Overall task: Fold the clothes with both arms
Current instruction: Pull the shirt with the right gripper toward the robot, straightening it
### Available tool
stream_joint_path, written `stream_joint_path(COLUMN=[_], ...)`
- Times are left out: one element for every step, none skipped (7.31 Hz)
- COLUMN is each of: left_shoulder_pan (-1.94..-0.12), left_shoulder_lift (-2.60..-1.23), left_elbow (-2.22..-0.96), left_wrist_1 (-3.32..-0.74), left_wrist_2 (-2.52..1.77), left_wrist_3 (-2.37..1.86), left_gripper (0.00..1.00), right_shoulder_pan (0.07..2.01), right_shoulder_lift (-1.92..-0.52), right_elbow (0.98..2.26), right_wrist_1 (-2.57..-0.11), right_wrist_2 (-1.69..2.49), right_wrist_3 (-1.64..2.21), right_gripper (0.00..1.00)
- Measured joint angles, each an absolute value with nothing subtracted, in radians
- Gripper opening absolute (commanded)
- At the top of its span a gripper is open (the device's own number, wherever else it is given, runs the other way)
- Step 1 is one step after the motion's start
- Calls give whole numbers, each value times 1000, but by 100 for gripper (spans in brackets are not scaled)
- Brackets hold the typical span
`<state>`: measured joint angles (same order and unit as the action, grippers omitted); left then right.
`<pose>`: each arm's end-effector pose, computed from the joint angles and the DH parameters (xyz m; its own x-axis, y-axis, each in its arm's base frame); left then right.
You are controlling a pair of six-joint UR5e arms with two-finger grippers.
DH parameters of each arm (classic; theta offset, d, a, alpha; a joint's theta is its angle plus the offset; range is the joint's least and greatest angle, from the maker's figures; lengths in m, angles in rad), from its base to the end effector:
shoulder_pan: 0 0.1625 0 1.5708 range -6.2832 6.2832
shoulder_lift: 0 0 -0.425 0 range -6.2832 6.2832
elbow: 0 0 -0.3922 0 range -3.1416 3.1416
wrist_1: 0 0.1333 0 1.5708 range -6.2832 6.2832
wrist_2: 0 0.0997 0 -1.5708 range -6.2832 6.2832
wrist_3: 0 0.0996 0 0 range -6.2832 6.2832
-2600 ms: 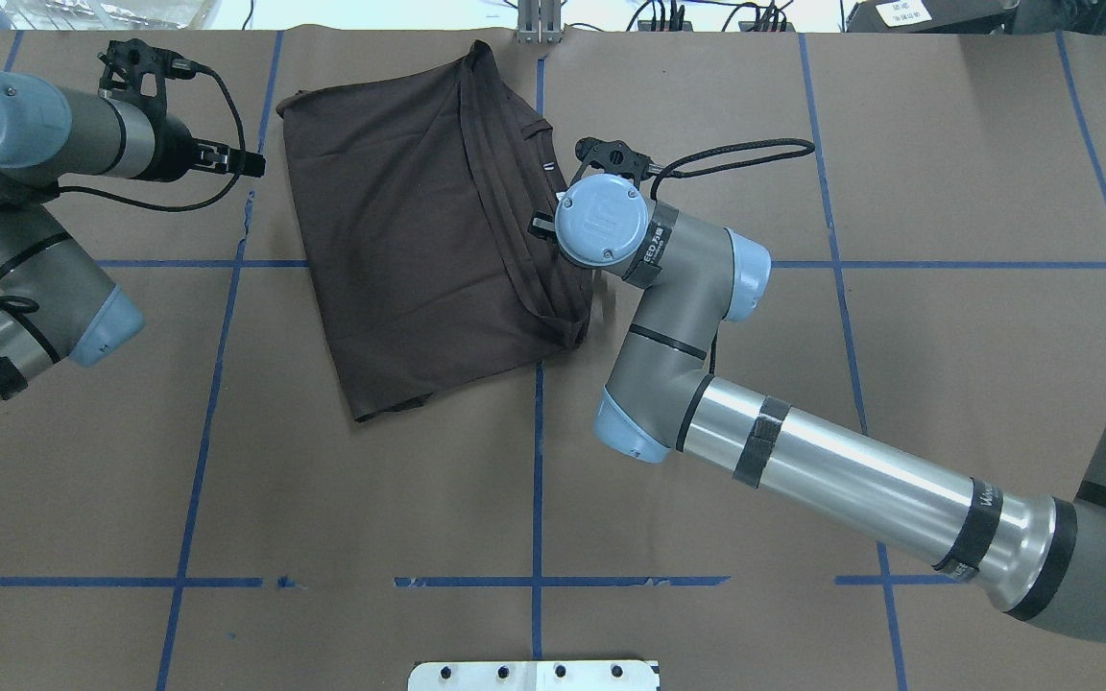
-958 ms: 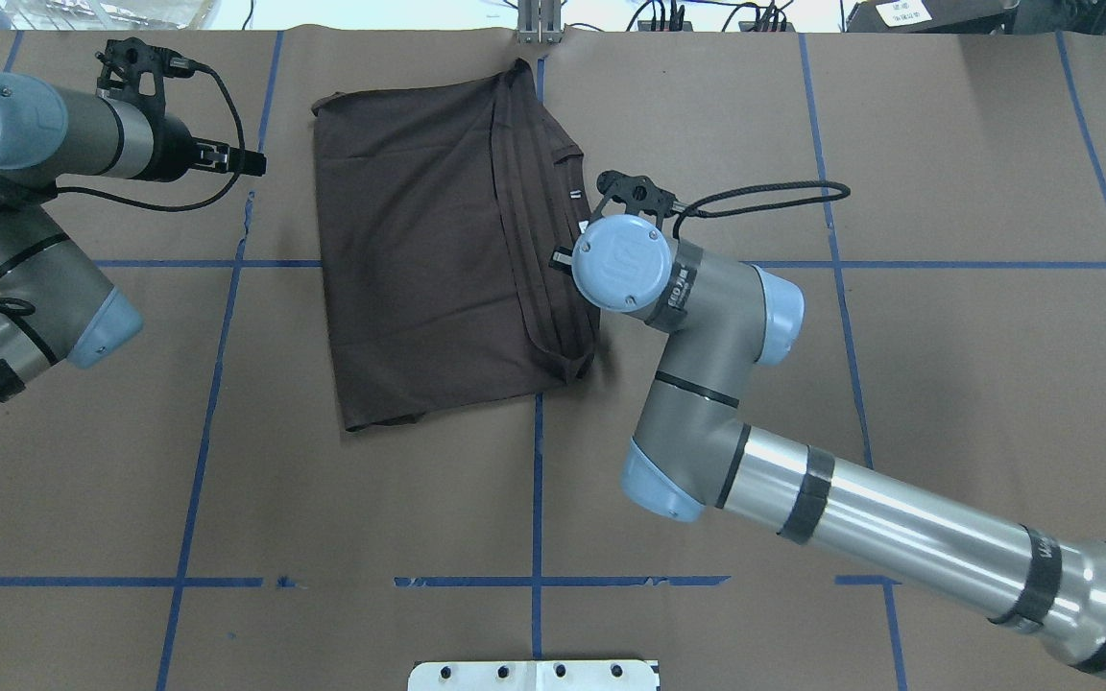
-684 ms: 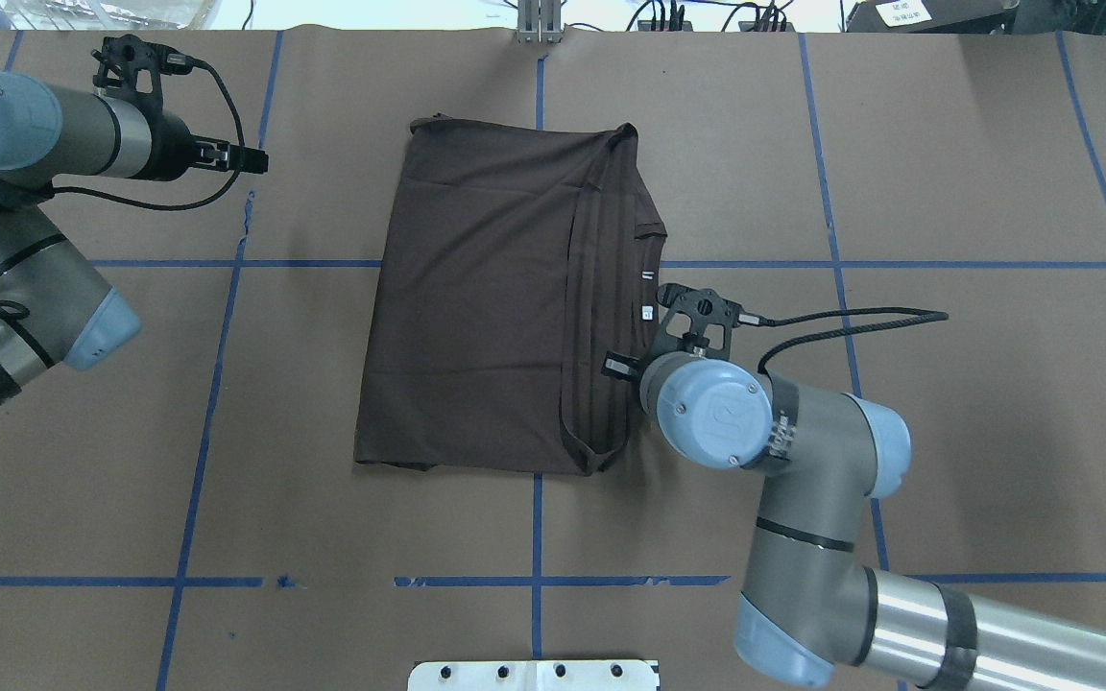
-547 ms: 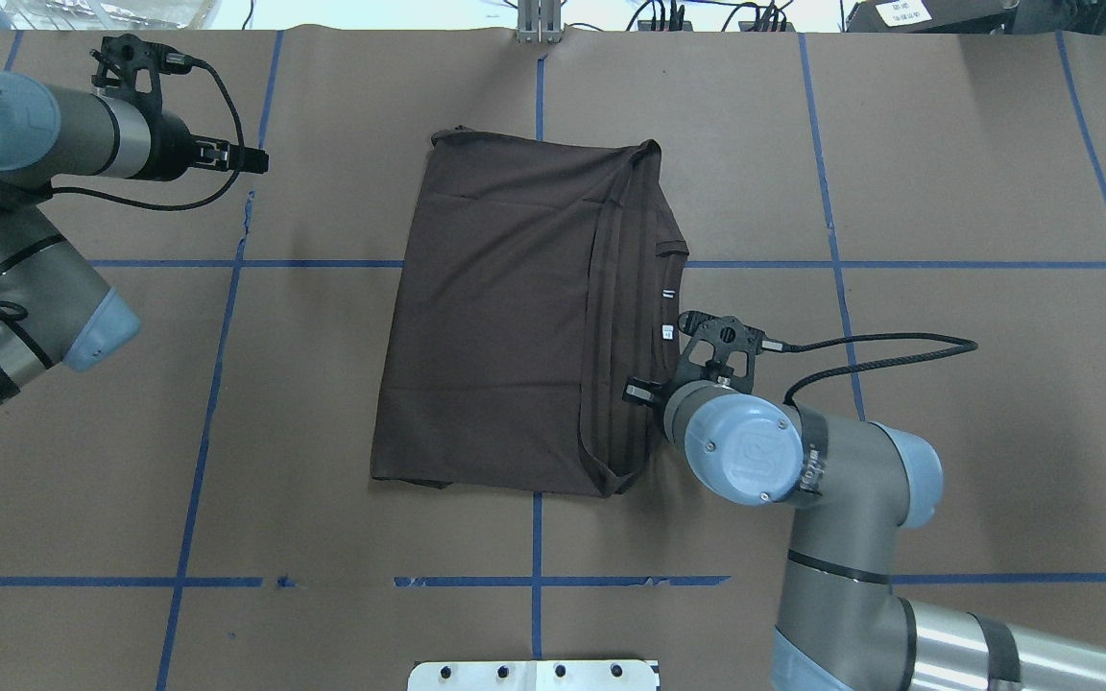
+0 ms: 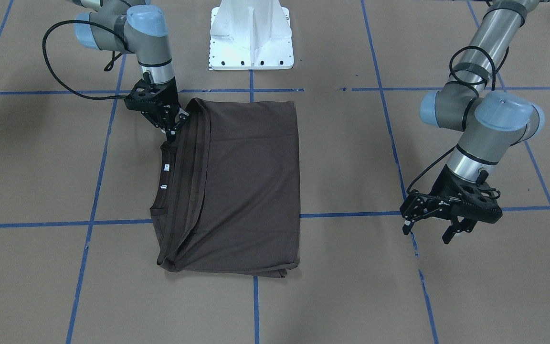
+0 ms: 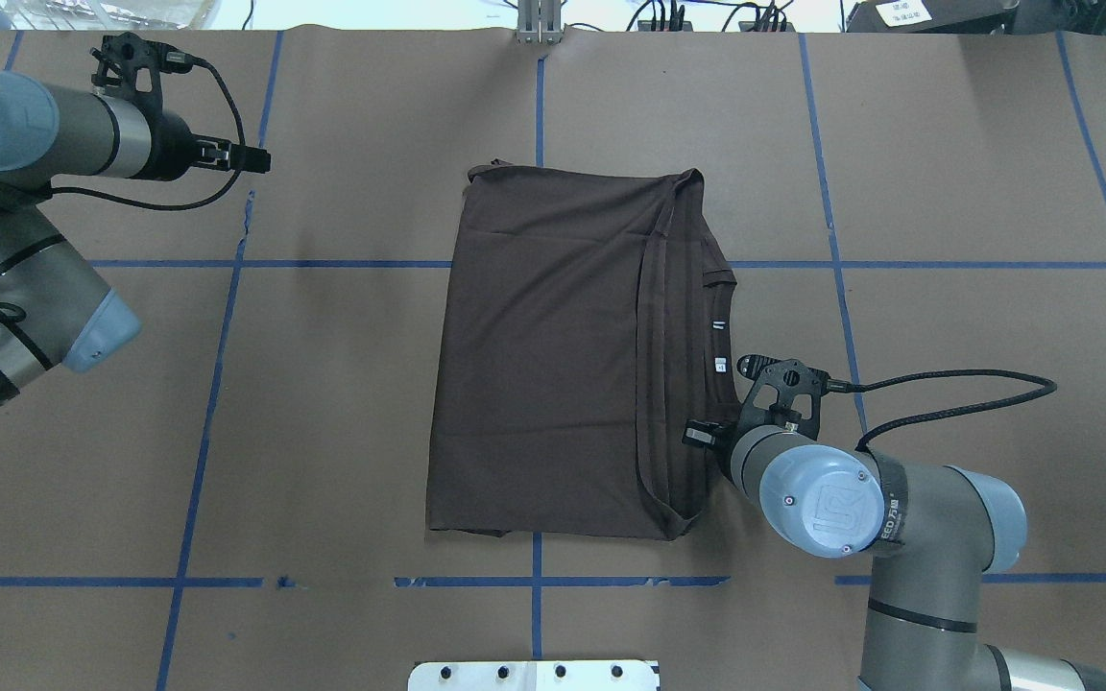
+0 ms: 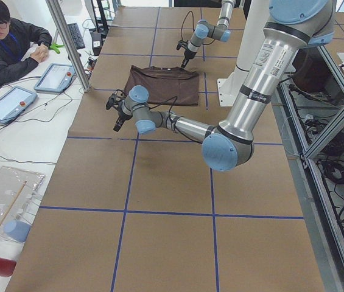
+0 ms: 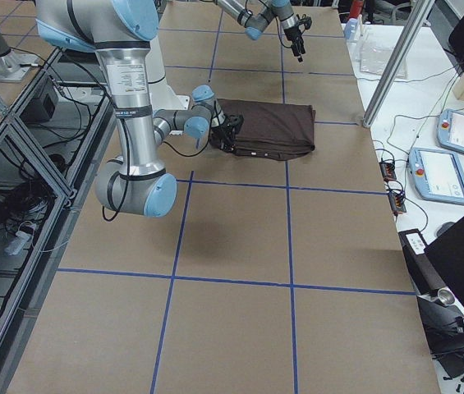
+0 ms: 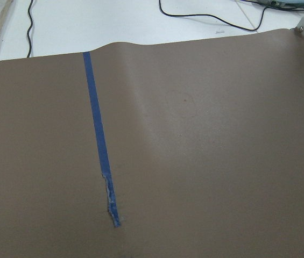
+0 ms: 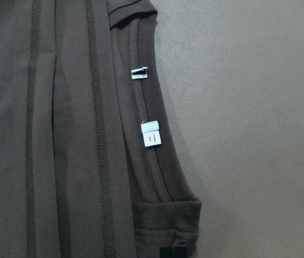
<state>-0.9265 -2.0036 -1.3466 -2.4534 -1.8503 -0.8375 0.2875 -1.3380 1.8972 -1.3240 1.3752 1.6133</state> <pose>0.3316 -0.6175 0.4228 0.6219 0.2433 -0.7443 0.2762 0.8212 0.4992 -0.5033 -0.3080 0.3637 0.6458 0.2344 0.7266 -0.4405 0.8918 0.1038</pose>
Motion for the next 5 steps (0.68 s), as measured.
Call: stream_joint_path(left_shoulder_pan=[-925,-924,-924,-924,-924], left_shoulder_lift=[-2004,-2005,-2005,-2004,-2004], left_elbow=[-1347,-1349,-1353,-1356,-1357], left_wrist_1=[-2453,-2452,-2448,-2446,-2445], left_wrist_2=[-1851,-1855,-1865,-1875,-1880], left_wrist_3=[-838,-838,-838,-838,-838], left_gripper=[100,100,100,100,100], right_shoulder_pan=[288,288,284,267,234], right_shoulder_lift=[-1339,-1338,-1329,-1303,-1265], right_elbow=[1914,1938,1968,1991,1989], right_wrist_1=[-1329,-1340,-1382,-1452,-1505], right_wrist_2=[1378,1380,1384,1388,1388], right_wrist_3=[1590,1553,1505,1470,1451], right_gripper=[100,100,100,100,100])
